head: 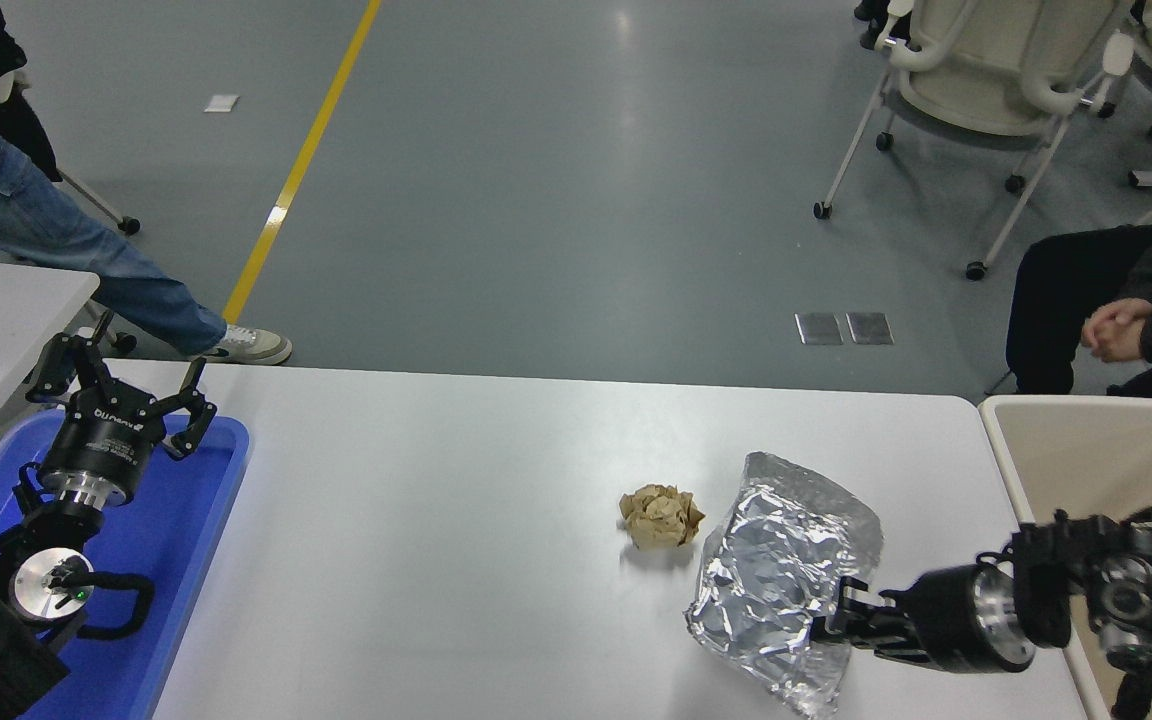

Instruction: Clean the table surface

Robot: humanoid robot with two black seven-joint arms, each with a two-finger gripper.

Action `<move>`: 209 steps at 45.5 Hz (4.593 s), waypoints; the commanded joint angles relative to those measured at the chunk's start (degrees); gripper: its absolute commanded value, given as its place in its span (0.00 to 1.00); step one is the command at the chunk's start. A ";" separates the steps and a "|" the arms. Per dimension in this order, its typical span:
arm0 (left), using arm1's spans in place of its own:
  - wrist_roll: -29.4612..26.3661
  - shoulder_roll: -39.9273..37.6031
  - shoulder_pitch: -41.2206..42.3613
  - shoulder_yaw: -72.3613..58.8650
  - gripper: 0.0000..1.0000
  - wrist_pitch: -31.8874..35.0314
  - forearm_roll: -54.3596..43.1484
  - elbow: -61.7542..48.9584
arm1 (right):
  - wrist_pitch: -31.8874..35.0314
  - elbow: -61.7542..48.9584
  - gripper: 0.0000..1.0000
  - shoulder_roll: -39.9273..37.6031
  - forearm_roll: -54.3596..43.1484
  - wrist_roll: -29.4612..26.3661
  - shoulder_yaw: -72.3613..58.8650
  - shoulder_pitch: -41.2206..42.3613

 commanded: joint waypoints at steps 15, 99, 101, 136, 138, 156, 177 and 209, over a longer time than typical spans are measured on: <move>0.00 0.00 0.00 0.00 1.00 0.00 0.00 0.00 | 11.19 -0.07 0.00 -18.33 3.20 0.05 3.54 11.66; 0.00 0.00 0.00 -0.09 1.00 0.00 0.00 0.00 | -5.42 -59.03 0.00 5.57 2.94 0.40 -0.95 4.72; 0.00 0.00 0.00 -0.09 1.00 0.00 0.00 0.00 | -6.56 -60.88 0.00 6.97 2.94 0.31 -0.95 4.11; 0.00 0.00 0.00 0.00 1.00 0.09 0.00 0.00 | -19.75 -83.56 0.00 27.55 3.11 0.40 -0.86 -3.63; 0.00 0.00 0.00 0.00 1.00 0.09 0.00 0.00 | -19.92 -83.56 0.00 27.90 3.11 0.40 -0.95 -3.72; 0.00 0.00 0.00 0.00 1.00 0.00 0.00 0.00 | -20.45 -83.56 0.00 28.69 3.11 0.31 -0.95 -3.81; 0.00 0.00 0.00 0.00 1.00 0.00 0.00 0.00 | -20.36 -82.51 1.00 27.90 10.93 0.31 -0.77 -2.31; 0.00 0.00 0.00 0.00 1.00 0.09 0.00 0.00 | -19.40 -49.90 1.00 0.48 20.16 0.40 7.84 -0.29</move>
